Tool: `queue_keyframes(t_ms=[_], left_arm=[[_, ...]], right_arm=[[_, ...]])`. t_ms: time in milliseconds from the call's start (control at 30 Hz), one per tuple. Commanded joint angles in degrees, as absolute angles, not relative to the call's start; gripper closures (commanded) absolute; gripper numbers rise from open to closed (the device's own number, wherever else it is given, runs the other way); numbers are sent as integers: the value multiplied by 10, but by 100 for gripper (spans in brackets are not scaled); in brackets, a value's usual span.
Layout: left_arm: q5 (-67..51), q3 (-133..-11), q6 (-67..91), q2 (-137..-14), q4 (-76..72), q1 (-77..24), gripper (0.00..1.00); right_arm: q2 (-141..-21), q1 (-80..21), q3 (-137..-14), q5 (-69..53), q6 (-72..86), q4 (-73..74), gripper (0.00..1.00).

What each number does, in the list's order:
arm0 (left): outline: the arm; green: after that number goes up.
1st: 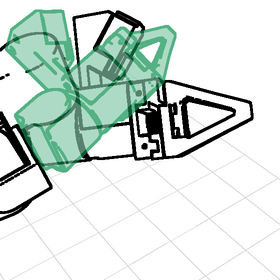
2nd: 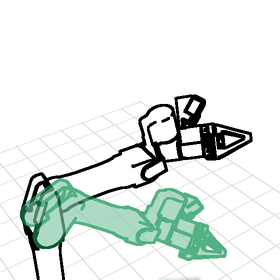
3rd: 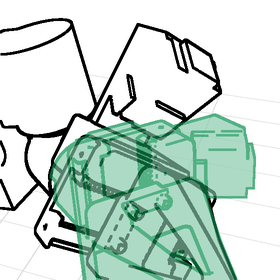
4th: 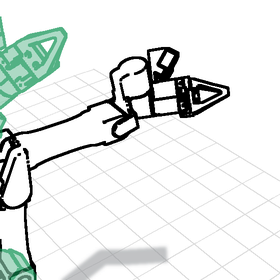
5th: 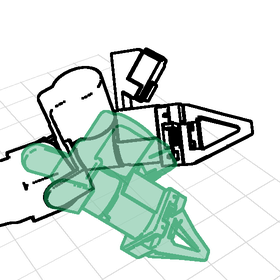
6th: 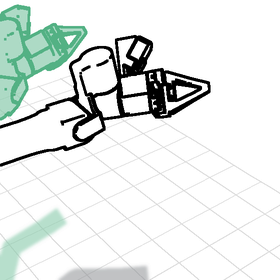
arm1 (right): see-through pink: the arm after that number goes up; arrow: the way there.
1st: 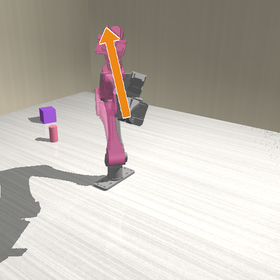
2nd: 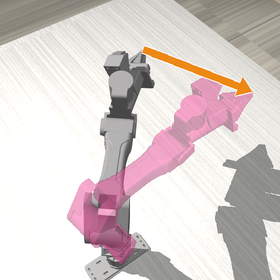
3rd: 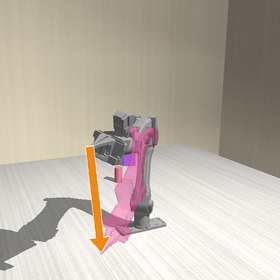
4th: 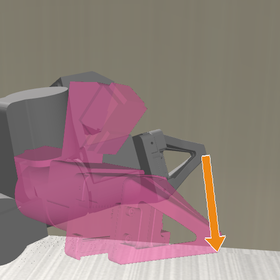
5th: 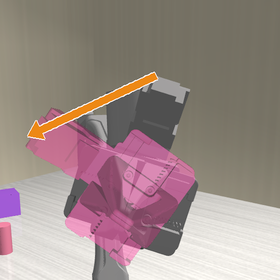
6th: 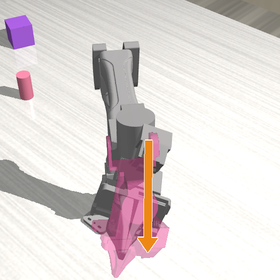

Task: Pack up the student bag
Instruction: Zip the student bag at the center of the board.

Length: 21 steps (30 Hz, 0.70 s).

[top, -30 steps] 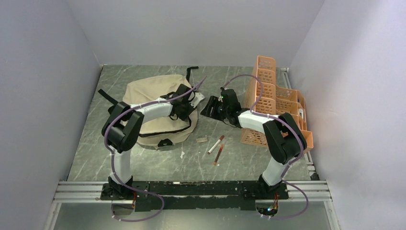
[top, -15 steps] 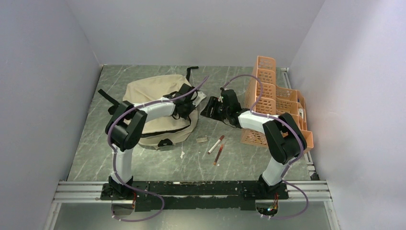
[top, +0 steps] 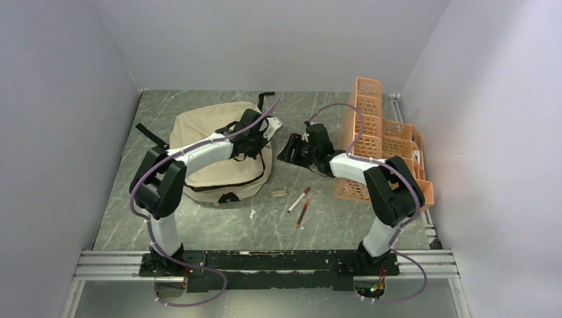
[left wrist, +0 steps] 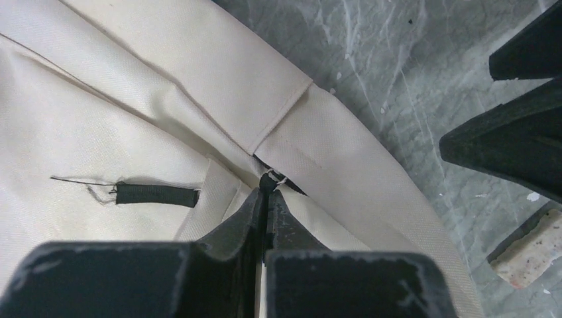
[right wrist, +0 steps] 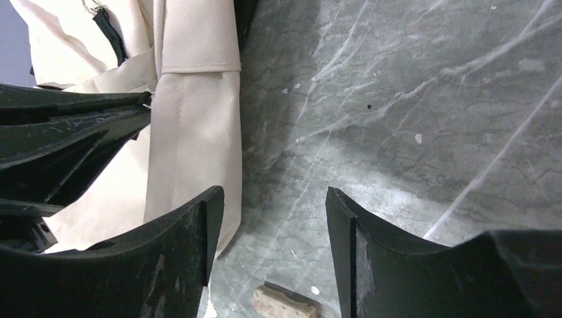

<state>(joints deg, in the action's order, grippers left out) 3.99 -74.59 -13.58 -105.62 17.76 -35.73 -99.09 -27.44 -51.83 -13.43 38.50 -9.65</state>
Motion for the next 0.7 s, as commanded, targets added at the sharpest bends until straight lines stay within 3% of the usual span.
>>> queue_keyframes(t_ms=[0,133,233,333,667], left_arm=[[7,-737,-131,-1048,186,-355,95],[-5,-734,-125,-1045,200,-355,95],[-12,-721,-114,-1032,197,-355,95],[-19,-703,-104,-1019,187,-355,95],[-39,-682,-88,-991,173,-355,95]], right_arm=[[-989,-261,-507,-140,385,-108,39],[-1000,-261,-524,-151,397,-111,38],[-1018,-261,-540,-166,423,-127,28],[-1050,-262,-566,-186,453,-136,24],[-1132,-262,-609,-183,530,-213,21]])
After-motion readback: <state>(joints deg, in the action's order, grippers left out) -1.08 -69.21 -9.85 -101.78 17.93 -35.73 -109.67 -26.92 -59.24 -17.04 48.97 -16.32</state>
